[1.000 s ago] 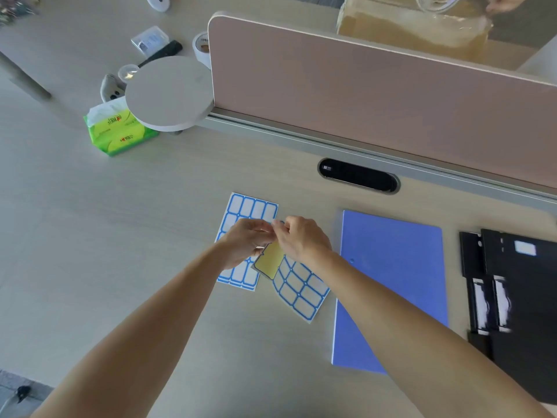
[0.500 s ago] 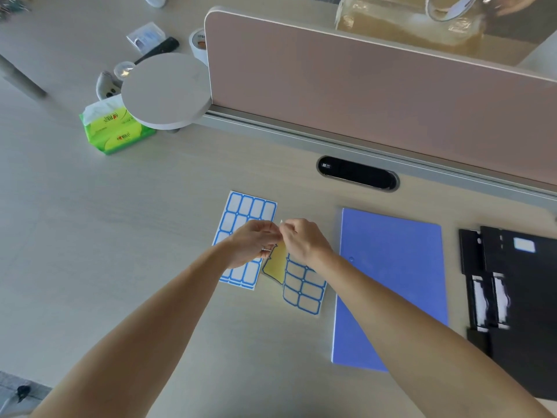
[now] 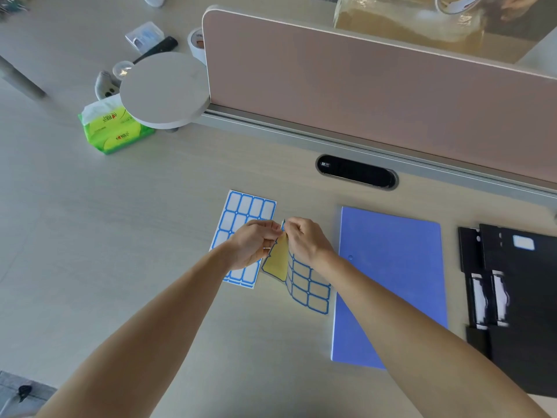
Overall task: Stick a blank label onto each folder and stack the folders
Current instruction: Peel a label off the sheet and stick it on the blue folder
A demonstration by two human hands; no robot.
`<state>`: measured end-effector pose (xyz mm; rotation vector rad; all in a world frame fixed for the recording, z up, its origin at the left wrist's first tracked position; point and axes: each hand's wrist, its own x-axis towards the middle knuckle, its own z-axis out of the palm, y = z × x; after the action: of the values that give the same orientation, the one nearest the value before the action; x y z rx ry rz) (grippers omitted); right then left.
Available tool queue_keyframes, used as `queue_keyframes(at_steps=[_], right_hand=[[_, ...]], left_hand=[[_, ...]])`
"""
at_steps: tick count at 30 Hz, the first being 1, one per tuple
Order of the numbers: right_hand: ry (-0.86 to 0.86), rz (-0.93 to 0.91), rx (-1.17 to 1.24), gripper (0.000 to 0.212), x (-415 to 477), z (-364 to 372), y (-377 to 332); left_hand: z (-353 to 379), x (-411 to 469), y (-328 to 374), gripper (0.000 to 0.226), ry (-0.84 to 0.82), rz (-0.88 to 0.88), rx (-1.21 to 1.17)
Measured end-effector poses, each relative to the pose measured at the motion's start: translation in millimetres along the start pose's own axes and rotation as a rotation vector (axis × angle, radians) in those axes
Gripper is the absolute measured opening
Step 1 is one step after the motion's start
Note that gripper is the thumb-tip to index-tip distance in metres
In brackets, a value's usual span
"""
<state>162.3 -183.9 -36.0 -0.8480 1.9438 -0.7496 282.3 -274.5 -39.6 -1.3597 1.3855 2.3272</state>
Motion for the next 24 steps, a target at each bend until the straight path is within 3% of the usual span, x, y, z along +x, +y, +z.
queue_keyframes(at_steps=[11,16,20,24], right_hand=[[-0.006,0.029,0.095,0.03,2.4,-3.1,9.2],[0.114,-0.094,0.0,0.009,-1.2,-0.5,11.3],[0.171,-0.155,0.0,0.014,-6.3,-1.5,10.8],[0.116,-0.087,0.059,0.017,-6.1,-7.2,12.9]], left_hand=[[0.4,-7.1,2.4,0.011,0.014,0.072,0.034],[7.4,-10.2,4.5,0.032,-0.006,0.089,0.026],[9.3,-12.0,5.2,0.02,-0.012,0.128,-0.052],[5.7,-12.2,2.3,0.012,-0.009,0.141,-0.038]])
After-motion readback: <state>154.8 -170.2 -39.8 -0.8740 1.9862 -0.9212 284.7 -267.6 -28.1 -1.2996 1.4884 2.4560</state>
